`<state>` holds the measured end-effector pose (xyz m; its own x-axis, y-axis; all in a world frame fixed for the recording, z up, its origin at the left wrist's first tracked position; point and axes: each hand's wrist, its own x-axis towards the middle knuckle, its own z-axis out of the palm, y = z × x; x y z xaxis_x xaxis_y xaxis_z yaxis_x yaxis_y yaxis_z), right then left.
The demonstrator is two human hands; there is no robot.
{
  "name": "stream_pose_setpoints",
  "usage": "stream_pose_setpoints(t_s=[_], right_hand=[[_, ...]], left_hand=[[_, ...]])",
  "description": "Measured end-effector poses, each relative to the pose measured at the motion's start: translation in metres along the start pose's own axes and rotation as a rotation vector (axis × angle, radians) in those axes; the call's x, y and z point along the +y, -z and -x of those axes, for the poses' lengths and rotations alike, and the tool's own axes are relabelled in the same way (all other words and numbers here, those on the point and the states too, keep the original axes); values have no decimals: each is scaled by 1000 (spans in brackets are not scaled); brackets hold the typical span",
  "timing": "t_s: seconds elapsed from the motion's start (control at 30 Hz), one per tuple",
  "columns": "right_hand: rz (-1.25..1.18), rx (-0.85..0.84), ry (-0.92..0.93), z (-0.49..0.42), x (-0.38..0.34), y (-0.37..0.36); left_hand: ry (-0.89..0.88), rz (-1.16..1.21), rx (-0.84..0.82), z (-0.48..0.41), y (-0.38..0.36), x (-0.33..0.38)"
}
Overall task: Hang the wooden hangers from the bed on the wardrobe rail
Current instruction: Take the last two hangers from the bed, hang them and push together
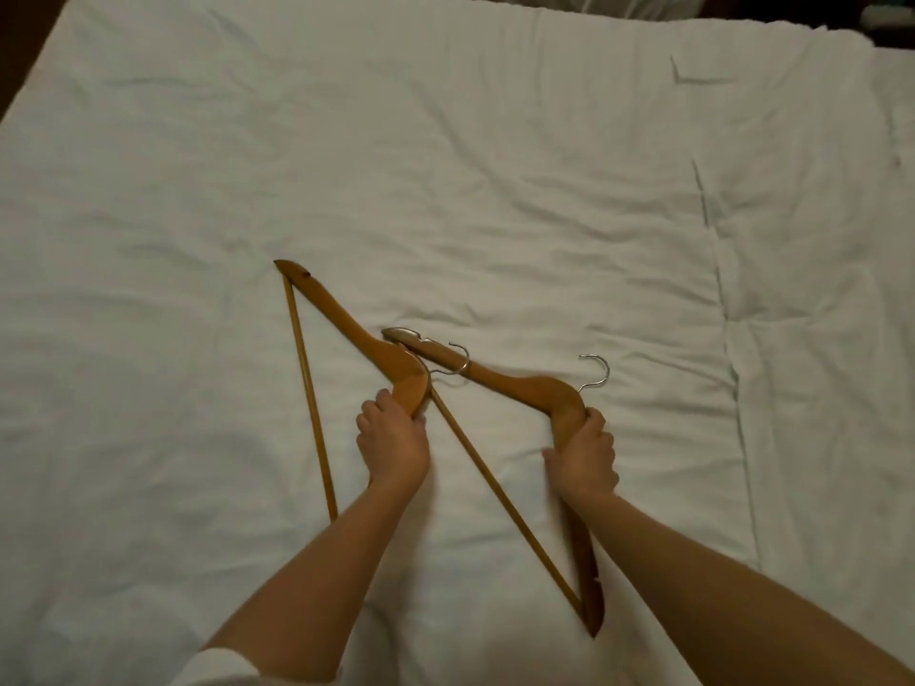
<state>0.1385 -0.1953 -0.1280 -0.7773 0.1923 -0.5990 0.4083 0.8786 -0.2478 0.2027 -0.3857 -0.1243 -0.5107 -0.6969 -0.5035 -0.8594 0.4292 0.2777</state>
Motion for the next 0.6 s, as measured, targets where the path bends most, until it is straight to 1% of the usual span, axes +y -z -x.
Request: stream_pose_setpoints(t_s=[0.07,0.13,0.2,0.27,0.33,0.4,0.5,0.6], right_hand=[[-51,-55,-24,-4,-1,6],[-88,-93,1,0,-3,17],[-229,-97,58,14,-6,32],[-438,-116,99,38,-12,53],[-557,-129,134,65,-23,77],[-568,-145,192,93,-32,100],[-533,-212,324,141,-43,137],[-470,-297,447,182,-47,175]], left_hand=[[-30,42,-40,1,0,-2],[-58,147,-96,11,1,-2],[-42,296,-120,29,8,5],[-32,418,-83,51,20,15],[-24,526,-32,74,40,29],[-19,644,-16,98,65,43],[22,898,-38,139,110,56],[42,995,-22,183,153,63]])
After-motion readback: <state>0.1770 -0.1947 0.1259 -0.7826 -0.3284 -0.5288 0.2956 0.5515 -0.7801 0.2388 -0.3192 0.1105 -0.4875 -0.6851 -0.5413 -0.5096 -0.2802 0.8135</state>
